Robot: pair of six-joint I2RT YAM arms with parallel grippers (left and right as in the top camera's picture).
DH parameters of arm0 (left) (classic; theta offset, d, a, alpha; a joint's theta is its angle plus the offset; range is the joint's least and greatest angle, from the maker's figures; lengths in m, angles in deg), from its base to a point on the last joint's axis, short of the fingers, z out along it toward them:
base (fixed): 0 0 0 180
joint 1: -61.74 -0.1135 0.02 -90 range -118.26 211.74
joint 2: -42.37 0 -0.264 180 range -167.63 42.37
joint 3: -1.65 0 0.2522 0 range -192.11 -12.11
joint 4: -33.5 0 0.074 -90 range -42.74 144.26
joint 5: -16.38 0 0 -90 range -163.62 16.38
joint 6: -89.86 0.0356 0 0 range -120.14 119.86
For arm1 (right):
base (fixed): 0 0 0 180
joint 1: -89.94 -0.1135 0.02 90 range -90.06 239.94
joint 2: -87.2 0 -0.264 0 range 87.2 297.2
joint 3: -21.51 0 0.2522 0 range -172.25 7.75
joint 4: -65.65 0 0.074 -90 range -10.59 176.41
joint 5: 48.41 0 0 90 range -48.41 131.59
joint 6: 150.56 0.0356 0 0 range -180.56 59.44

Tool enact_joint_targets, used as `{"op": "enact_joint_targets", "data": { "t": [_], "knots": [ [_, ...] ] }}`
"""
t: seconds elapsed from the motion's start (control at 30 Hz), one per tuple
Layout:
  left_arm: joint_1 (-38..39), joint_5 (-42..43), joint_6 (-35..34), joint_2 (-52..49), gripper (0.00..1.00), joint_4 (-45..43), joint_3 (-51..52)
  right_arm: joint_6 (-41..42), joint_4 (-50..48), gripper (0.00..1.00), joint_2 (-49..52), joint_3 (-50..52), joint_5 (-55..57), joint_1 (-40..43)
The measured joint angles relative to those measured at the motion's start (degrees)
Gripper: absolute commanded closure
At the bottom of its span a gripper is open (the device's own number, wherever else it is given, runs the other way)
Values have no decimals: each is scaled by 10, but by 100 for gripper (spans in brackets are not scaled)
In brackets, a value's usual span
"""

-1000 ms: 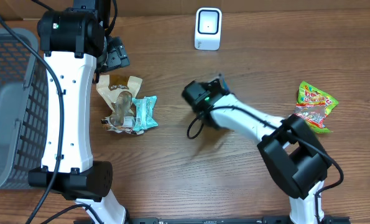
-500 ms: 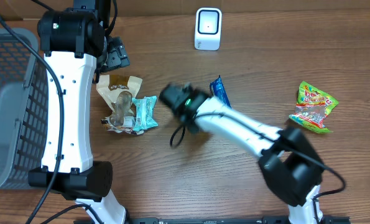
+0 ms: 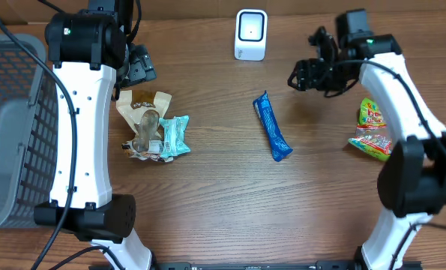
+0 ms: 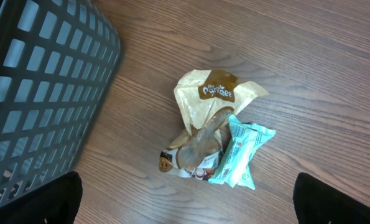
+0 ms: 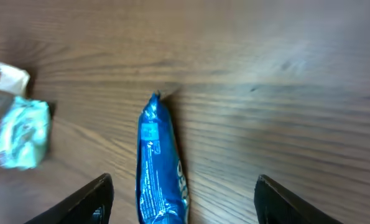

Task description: Scan the item barcode

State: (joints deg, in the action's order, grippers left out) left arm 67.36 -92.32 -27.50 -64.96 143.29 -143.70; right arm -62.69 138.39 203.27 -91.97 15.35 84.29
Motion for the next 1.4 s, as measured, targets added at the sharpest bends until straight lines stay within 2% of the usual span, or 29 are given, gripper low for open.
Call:
{"op": "enact_joint_targets", "data": {
  "t": [0.17,0.33,0.5,0.7,0.93,1.0,1.07,1.1,1.2,1.4],
  "knots": [
    [0,0,0,0,0,0,0,-26,-2,27,89,10,-109,7],
    [0,0,0,0,0,0,0,-40,-5,27,130,14,-150,-15],
    [0,0,0,0,0,0,0,-45,-12,28,137,14,-167,-28],
    [0,0,0,0,0,0,0,-49,-15,38,143,14,-167,-27],
    [0,0,0,0,0,0,0,-49,-49,41,158,34,-166,-28],
    [0,0,0,0,0,0,0,-50,-61,48,158,39,-170,-29],
    [0,0,0,0,0,0,0,-51,-67,62,158,45,-174,-31],
    [0,0,0,0,0,0,0,-53,-70,73,158,48,-174,-33],
    [0,0,0,0,0,0,0,-45,-74,96,158,54,-179,-38],
    [0,0,0,0,0,0,0,-30,-55,96,158,53,-183,-39]
  ]
}}
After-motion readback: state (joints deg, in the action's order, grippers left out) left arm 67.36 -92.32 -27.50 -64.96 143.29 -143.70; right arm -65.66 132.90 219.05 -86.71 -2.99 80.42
